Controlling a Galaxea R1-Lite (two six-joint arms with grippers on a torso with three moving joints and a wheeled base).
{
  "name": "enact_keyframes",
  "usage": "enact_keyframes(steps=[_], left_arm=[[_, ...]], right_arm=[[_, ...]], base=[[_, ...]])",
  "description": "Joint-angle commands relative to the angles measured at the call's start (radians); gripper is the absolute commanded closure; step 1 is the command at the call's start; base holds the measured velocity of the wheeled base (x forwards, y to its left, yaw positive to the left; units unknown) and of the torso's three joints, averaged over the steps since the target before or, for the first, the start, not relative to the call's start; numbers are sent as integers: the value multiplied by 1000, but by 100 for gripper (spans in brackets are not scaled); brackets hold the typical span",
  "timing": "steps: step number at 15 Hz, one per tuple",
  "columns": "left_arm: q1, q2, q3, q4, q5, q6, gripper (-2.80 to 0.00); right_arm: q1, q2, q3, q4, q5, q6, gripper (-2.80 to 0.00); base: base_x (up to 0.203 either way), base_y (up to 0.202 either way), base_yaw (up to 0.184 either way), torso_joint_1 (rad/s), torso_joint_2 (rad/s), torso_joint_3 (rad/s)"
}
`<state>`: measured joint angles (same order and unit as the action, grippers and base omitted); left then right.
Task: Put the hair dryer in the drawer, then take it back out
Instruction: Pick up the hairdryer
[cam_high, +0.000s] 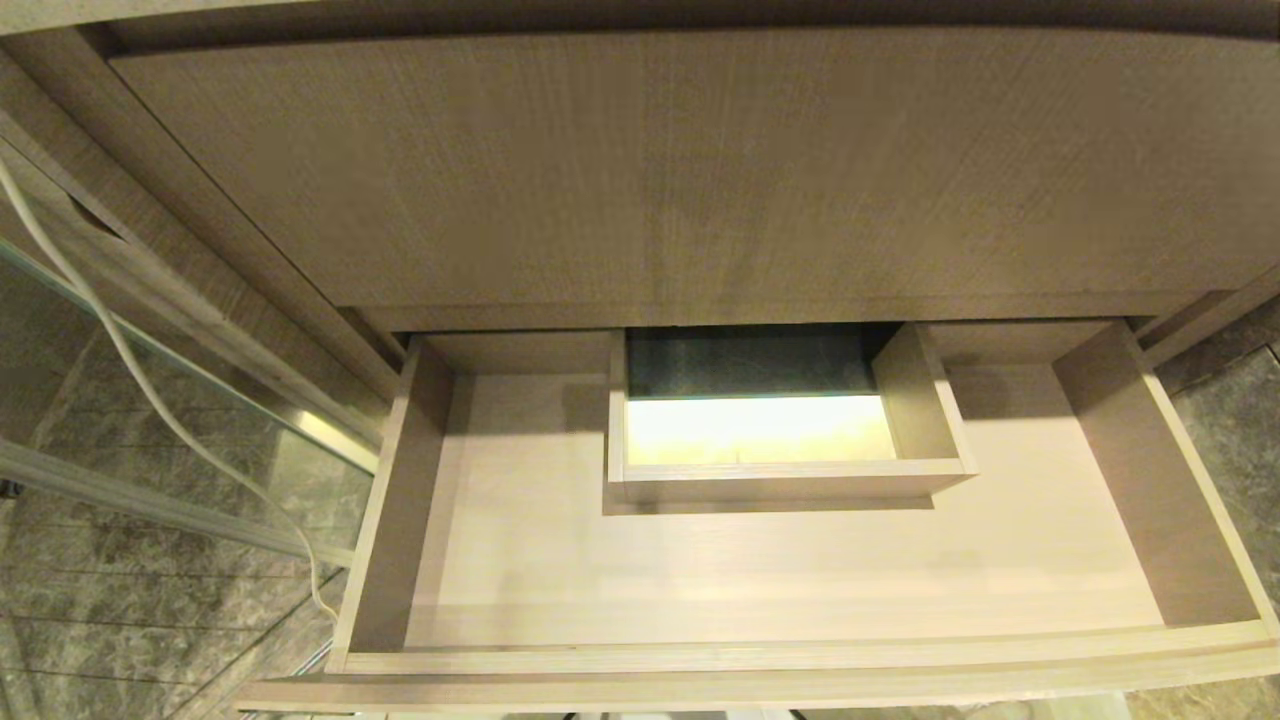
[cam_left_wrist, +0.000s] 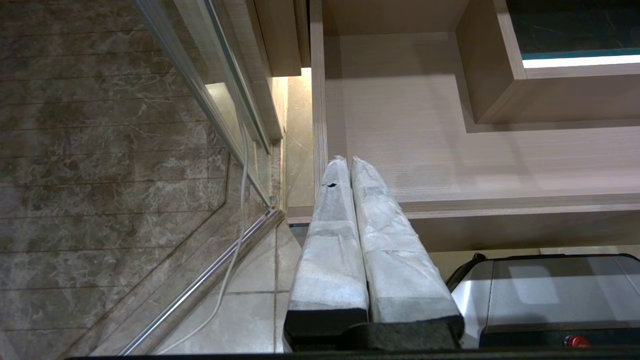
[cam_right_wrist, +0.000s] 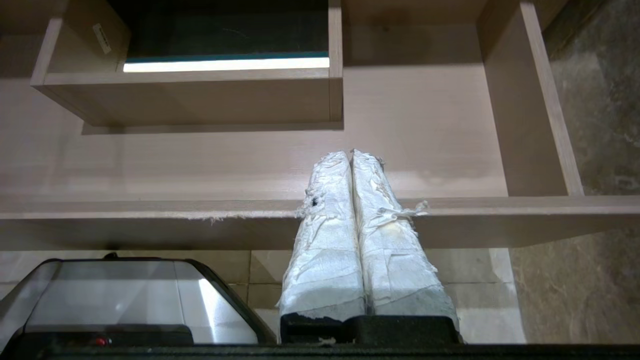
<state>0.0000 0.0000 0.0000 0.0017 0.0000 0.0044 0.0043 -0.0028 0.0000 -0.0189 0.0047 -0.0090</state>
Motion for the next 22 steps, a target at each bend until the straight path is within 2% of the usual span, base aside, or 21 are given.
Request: enact_keyframes(steps=[1, 8, 16, 22], left_arm=[[0, 0, 2, 0, 0, 0, 0], [0, 0, 2, 0, 0, 0, 0], [0, 0, 2, 0, 0, 0, 0], [0, 0, 2, 0, 0, 0, 0]], right_arm=[[0, 0, 2, 17, 0, 0, 0], [0, 0, 2, 19, 0, 1, 0], [0, 0, 2, 19, 0, 1, 0], [0, 0, 2, 19, 0, 1, 0]], base=[[0, 0, 0, 0, 0, 0], [0, 0, 0, 34, -56, -19], [0, 0, 0, 180, -463, -198], [0, 0, 0, 385, -504, -231]])
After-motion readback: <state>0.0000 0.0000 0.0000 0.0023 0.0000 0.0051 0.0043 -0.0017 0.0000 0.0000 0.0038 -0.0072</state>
